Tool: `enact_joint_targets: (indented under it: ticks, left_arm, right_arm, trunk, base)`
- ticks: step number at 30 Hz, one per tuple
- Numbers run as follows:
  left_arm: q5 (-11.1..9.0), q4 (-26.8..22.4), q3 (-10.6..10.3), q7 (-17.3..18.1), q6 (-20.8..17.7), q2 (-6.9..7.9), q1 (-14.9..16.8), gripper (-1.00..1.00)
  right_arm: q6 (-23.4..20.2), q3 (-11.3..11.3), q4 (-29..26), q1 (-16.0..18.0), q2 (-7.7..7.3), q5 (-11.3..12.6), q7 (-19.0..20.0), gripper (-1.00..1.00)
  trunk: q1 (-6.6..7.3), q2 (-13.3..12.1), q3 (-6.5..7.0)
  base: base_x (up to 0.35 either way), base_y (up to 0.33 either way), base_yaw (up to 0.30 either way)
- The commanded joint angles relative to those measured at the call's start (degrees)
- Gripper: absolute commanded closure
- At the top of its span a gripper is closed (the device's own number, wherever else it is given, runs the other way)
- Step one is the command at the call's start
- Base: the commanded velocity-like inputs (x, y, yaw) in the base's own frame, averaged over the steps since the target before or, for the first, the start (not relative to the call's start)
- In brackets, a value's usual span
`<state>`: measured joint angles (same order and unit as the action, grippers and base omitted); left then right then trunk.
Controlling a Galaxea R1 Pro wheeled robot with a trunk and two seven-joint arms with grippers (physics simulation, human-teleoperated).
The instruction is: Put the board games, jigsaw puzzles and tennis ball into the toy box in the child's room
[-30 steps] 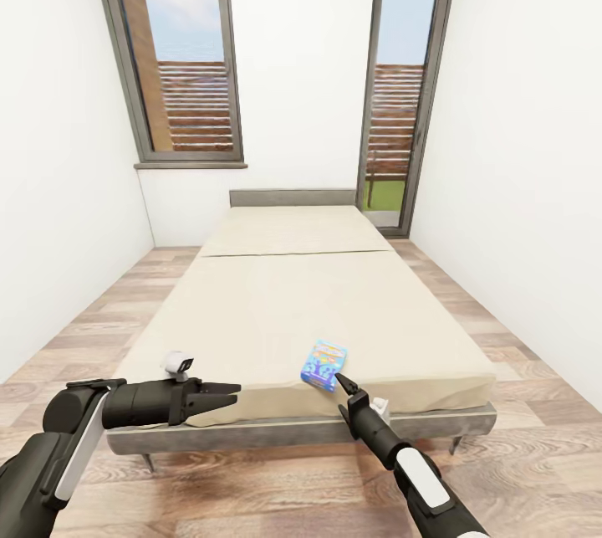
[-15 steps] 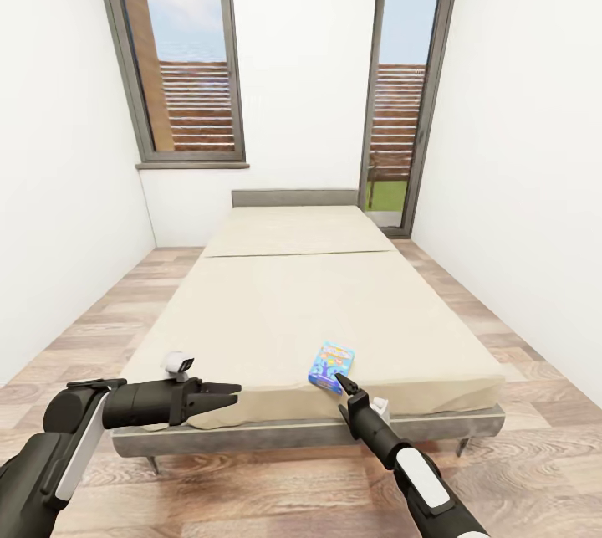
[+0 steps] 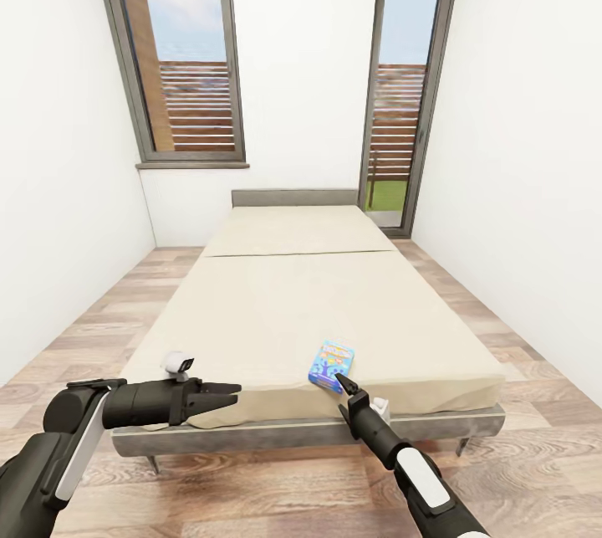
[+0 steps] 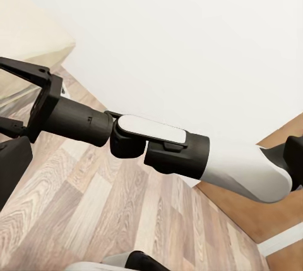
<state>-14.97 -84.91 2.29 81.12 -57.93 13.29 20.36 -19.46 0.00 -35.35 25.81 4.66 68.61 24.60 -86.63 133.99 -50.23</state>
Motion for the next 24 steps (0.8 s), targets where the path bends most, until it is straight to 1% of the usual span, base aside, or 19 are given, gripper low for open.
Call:
enact_joint_targets:
  ticks: [1,10,16,24]
  left_arm:
    - [-0.12,-0.02,-0.01,0.12,-0.6,0.03,0.03,-1.0]
    - [-0.07,0.0,0.03,0.06,-0.64,-0.01,0.03,-1.0]
    - [-0.05,0.01,0.07,-0.07,-0.65,-0.01,0.03,-1.0]
    - [-0.06,0.01,0.01,-0.09,-0.61,-0.01,0.03,-1.0]
  right_arm:
    - [-0.31,0.0,0.01,0.03,0.0,0.56,0.01,-1.0]
    - [-0.31,-0.02,-0.02,0.03,0.0,0.57,0.01,-1.0]
    - [-0.31,-0.02,-0.03,0.03,0.0,0.59,0.01,-1.0]
    - [-0.31,-0.08,-0.02,0.03,-0.08,0.62,0.01,-1.0]
  trunk:
    - [0.01,0.02,-0.06]
    - [0.01,0.02,-0.06]
    - [0.01,0.02,-0.06]
    - [0.01,0.02,-0.06]
  base:
    - [0.0,0.0,0.0]
    - [0.003,0.001,0.0]
    - [0.113,0.055,0.0]
    - [0.021,0.009,0.0]
